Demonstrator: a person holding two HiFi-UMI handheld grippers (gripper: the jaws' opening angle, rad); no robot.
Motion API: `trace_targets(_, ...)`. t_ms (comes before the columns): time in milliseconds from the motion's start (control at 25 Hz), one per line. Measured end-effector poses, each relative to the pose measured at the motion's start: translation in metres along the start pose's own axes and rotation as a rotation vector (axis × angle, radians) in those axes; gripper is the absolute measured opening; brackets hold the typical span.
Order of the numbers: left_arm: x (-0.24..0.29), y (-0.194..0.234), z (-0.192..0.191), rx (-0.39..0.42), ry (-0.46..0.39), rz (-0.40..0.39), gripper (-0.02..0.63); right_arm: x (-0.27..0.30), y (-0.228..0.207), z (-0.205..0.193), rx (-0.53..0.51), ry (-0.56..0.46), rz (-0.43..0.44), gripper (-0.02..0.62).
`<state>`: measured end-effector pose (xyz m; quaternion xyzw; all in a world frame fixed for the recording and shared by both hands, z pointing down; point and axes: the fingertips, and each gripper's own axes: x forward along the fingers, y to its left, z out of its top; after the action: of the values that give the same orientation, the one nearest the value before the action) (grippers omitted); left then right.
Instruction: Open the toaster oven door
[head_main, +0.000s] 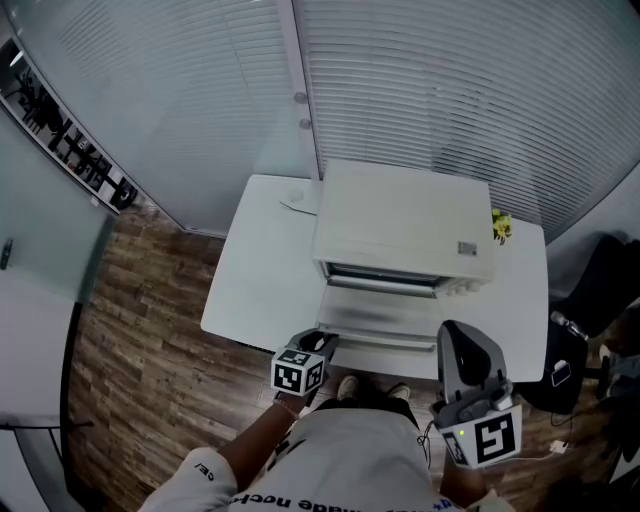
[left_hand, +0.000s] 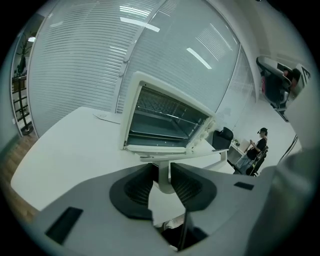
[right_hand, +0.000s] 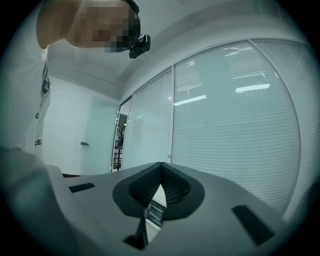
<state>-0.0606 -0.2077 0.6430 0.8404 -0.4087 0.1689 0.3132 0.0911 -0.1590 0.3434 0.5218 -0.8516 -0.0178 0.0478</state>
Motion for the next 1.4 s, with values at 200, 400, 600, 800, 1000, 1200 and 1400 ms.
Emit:
trace_targets(200,0.004,0.001,-0.019,0.029,0.028,0.004,0.126,-0.003,-0.001,-0.002,0.005,0.002,-0.008,0.008)
trace_targets(400,0.009,0.005,-0.041,0.068,0.08,0.017,0.126,-0.002,0.001,-0.004,0.008,0.003,-0.002,0.008)
trace_targets(600,0.012,0.009,-0.062,0.064,0.113,0.029,0.127,-0.003,0.0,-0.002,0.005,0.0,-0.004,0.008)
trace_targets(800,0.016,0.014,-0.074,0.061,0.103,0.038,0.127,-0.002,-0.001,-0.003,0.002,0.003,-0.001,0.008)
trace_targets(1000,0.019,0.018,-0.086,0.044,0.107,0.063,0.127,-0.002,-0.002,-0.002,-0.002,0.003,-0.002,0.008)
trace_targets(1200,0.021,0.021,-0.095,0.043,0.098,0.074,0.129,-0.002,-0.002,-0.004,-0.004,0.01,0.002,0.008)
trace_targets(1400,0.024,0.023,-0.102,0.06,0.048,0.084,0.129,-0.005,-0.005,-0.002,-0.008,0.009,-0.003,0.008)
